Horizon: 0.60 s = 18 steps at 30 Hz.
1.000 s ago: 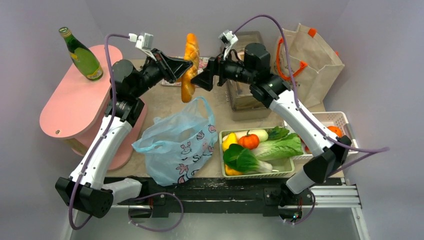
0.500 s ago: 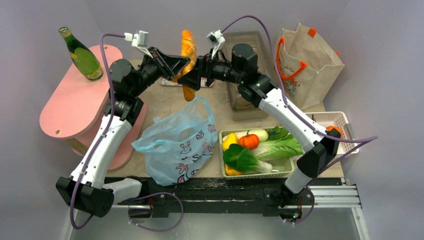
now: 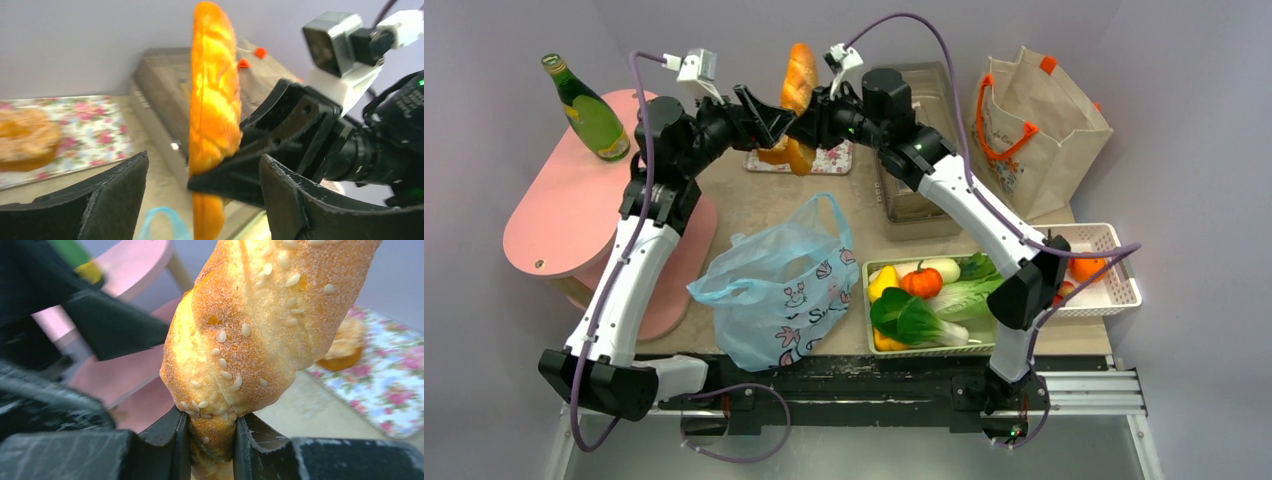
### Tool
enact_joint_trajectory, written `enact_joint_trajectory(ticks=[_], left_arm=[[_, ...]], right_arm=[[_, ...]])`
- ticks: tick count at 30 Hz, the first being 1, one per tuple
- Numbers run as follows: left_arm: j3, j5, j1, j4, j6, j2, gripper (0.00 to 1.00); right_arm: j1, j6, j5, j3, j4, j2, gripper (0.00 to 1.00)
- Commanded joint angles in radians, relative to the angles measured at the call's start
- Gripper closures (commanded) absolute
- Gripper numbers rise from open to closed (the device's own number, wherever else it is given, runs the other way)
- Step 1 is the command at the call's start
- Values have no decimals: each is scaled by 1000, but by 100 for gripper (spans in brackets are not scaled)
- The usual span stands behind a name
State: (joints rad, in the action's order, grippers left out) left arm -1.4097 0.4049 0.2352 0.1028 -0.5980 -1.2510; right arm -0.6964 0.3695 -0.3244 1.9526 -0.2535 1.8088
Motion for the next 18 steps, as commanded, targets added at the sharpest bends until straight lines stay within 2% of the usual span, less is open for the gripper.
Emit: enact_joint_trajectory(ticks=[1, 5, 11, 18], left_arm=[[-93, -176, -48, 278, 328, 32, 17], [-51, -184, -66, 330, 440, 91, 15], [32, -150, -66, 377, 453, 175, 14], [97, -140, -66, 398, 478, 219, 14]], right_arm=[[4, -176, 254, 227, -116, 129, 100], [20, -288, 319, 306, -48, 285, 100], [67, -364, 383, 469, 34, 526, 100], [95, -365, 371, 445, 242, 658, 100]])
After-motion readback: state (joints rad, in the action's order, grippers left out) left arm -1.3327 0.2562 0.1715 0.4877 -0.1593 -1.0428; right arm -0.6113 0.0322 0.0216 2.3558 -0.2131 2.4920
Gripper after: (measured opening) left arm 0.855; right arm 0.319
